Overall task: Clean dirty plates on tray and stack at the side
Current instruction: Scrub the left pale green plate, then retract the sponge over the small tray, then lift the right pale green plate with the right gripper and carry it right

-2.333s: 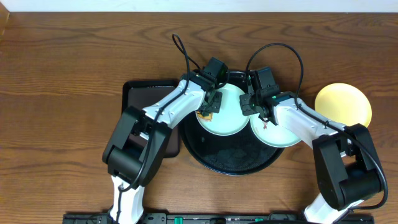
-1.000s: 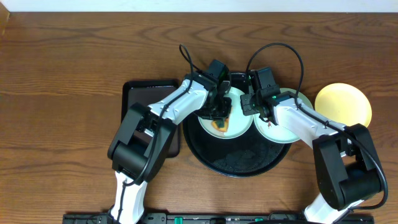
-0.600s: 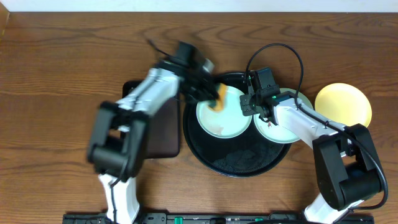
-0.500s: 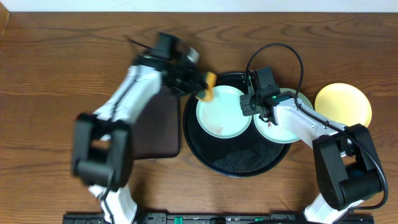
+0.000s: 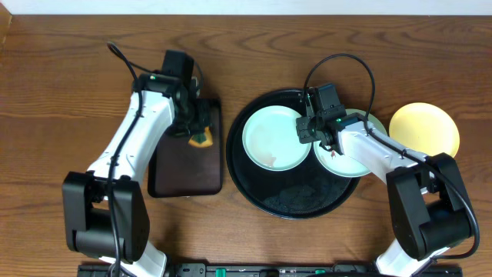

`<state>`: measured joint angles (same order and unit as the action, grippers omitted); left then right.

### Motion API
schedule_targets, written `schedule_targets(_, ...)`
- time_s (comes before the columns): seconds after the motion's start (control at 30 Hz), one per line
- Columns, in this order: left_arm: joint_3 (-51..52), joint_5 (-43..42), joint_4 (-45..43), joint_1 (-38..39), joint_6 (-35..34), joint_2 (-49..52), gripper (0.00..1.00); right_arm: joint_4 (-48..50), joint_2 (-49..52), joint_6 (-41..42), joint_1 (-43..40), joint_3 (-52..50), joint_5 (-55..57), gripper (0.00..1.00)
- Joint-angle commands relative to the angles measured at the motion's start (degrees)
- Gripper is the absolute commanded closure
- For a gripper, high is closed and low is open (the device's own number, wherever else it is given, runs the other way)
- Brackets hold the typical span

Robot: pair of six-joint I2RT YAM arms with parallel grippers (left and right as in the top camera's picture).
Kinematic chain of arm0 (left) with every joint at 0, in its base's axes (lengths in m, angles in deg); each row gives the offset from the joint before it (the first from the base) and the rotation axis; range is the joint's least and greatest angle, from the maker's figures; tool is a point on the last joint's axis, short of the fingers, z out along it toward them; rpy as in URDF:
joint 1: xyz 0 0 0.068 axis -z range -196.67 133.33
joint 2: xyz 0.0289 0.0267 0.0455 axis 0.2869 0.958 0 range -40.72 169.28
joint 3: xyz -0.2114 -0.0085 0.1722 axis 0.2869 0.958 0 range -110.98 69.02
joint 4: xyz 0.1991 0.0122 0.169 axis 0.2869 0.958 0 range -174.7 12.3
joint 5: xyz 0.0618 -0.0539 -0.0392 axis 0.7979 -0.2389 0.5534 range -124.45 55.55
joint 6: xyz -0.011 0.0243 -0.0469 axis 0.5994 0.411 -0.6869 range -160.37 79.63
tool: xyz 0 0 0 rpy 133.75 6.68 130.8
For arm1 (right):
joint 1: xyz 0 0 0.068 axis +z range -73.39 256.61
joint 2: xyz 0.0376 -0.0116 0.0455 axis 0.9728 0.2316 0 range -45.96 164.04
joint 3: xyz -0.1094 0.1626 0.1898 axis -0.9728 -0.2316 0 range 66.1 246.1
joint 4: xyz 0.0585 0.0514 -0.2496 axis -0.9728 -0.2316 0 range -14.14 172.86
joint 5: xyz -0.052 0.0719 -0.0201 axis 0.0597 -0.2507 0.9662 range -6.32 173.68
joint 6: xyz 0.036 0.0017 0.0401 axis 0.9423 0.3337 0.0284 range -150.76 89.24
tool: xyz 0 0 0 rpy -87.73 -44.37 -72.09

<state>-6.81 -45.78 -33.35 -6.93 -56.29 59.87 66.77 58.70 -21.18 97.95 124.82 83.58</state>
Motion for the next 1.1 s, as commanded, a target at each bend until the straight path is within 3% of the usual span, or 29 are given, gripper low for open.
schedule_targets(0.0, 2.56, 5.01, -1.57, -0.07, 1.31, 0.52, 0.92, 0.26, 0.9, 0.2, -0.26, 0.52, 0.04, 0.9)
schedule_targets(0.23, 4.61, 8.72, -3.72, -0.07, 1.29, 0.57, 0.92, 0.72, 2.23, -0.02, -0.26, 0.52, 0.07, 0.89)
schedule_targets(0.37, 6.93, 9.49, -7.04, -0.07, 1.33, 0.57, 0.92, 1.92, 2.71, -0.02, -0.26, 0.52, 0.02, 0.99)
schedule_targets(0.43, 8.24, 9.49, -8.79, -0.07, 1.36, 0.57, 0.92, 2.51, 2.32, -0.02, -0.26, 0.59, 0.02, 0.99)
schedule_targets(0.7, 10.05, 9.44, -10.29, -0.07, 2.84, 0.59, 0.92, 1.68, -7.06, -5.38, -0.26, 1.7, 1.29, 0.99)
schedule_targets(0.93, 10.1, 9.49, -10.38, -0.07, 5.31, 0.59, 0.92, -5.4, -21.81, -9.09, 0.94, 1.7, 21.44, 0.99)
schedule_targets(1.07, 10.1, 9.51, -10.86, -0.07, 6.08, 0.59, 0.92, -7.3, -29.18, -10.93, 5.55, 1.7, 35.78, 0.99)
